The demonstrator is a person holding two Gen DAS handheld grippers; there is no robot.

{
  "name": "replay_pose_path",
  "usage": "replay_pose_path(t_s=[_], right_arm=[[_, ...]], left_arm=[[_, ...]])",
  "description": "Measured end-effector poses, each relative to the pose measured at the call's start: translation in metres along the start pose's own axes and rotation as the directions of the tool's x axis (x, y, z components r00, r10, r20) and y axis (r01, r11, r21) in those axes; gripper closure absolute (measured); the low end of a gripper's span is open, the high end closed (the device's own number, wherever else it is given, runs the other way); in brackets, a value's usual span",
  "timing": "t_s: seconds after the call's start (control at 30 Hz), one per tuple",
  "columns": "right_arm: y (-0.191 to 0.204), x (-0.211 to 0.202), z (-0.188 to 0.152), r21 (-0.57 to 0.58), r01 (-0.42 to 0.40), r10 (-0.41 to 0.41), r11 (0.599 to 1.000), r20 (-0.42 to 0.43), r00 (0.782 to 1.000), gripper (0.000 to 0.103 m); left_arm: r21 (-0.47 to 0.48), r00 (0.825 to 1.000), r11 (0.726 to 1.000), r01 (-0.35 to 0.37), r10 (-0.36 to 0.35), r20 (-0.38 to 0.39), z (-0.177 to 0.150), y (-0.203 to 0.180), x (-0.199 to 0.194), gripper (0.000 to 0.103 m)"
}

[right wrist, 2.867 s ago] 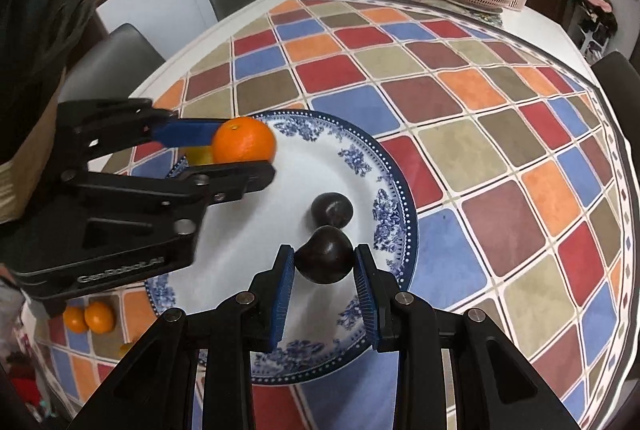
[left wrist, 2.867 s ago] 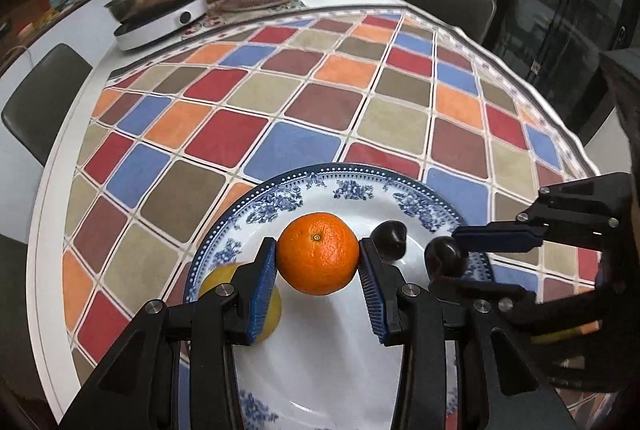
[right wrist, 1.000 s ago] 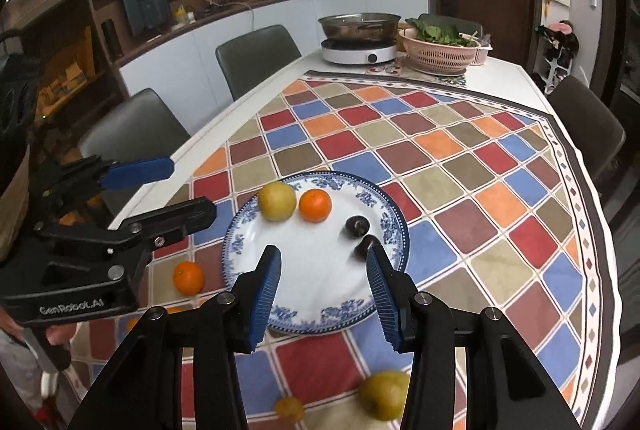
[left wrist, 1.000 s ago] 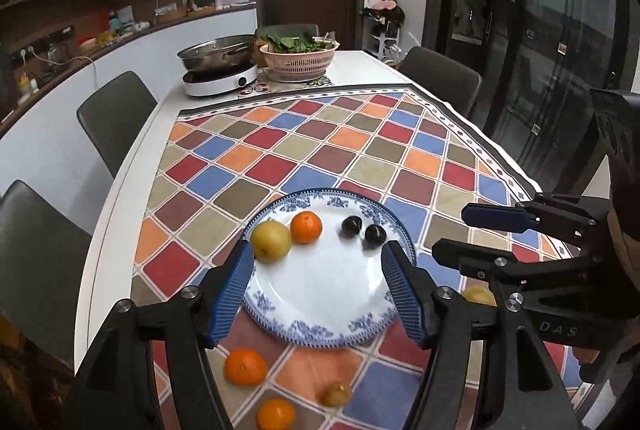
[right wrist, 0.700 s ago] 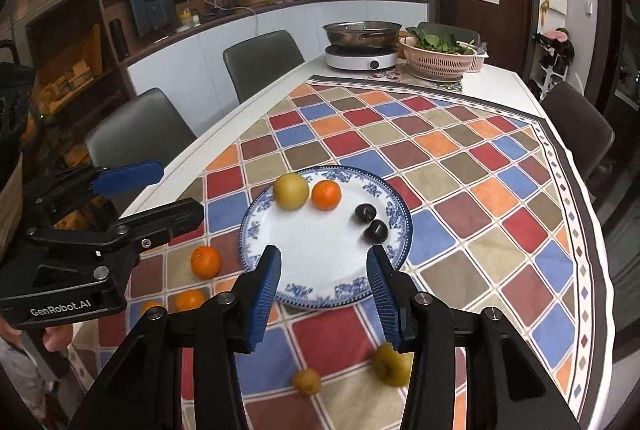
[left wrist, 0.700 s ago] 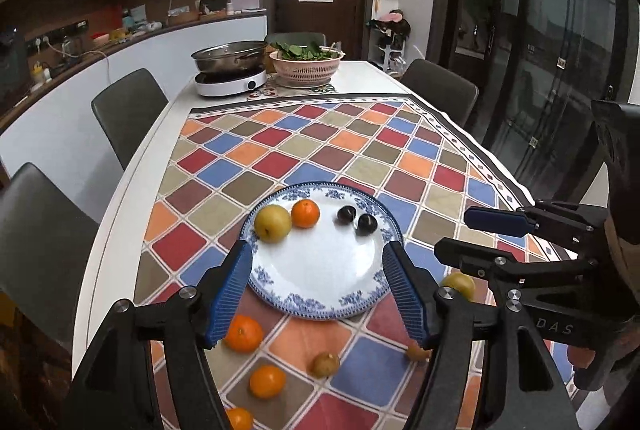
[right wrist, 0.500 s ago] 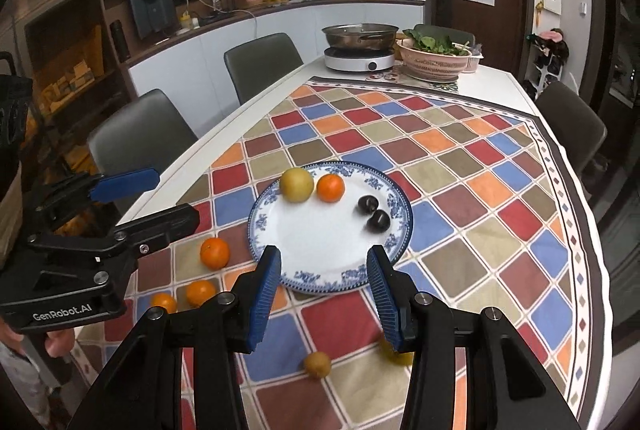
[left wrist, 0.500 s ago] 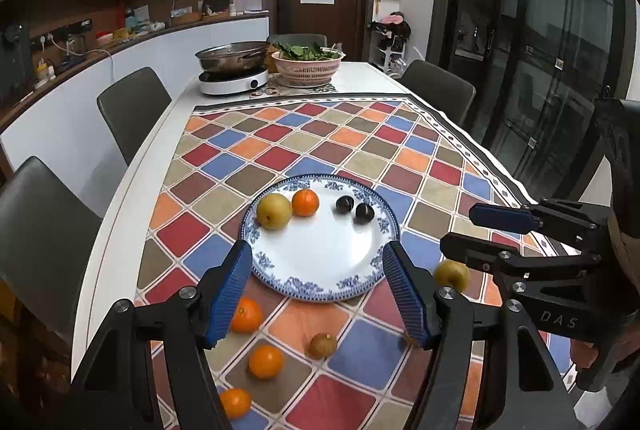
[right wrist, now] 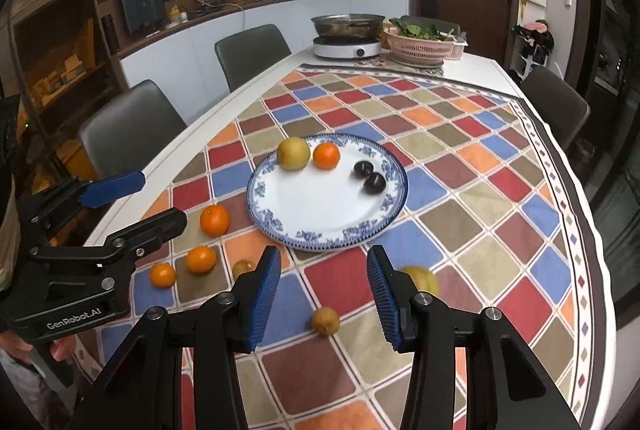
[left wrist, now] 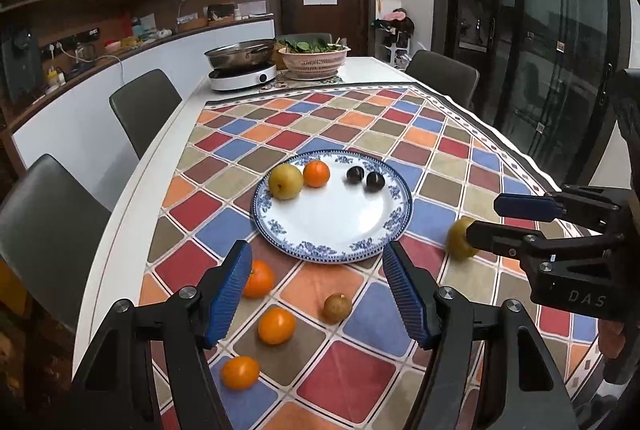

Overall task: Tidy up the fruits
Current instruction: 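Open both tools and withdraw them from the plate toward the remaining fruits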

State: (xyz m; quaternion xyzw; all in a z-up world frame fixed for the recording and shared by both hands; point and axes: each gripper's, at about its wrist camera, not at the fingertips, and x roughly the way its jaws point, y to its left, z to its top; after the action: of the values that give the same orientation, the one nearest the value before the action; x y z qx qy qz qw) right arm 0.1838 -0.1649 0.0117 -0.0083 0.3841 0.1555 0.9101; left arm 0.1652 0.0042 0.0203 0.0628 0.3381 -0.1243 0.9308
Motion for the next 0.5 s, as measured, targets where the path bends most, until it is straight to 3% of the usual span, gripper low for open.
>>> replay_pose_path(t_s=[0.27,0.5], right_arm=[[0.001,0.016,-0.023,-0.006,0.011,-0.012,1.000,-0.045,0.999,0.057],[-0.002,0.033,-0.041,0.023,-0.022,0.024,1.000,-0.091,0.996,0.057]], left_arm=[[0.031,1.000,1.000,0.002,-0.003,0.019,-0.022,-0.004,0.008,0.036],[0.025,0.999,0.999,0.039,-0.038,-0.034,-0.039,-0.007,0.028,0.036]])
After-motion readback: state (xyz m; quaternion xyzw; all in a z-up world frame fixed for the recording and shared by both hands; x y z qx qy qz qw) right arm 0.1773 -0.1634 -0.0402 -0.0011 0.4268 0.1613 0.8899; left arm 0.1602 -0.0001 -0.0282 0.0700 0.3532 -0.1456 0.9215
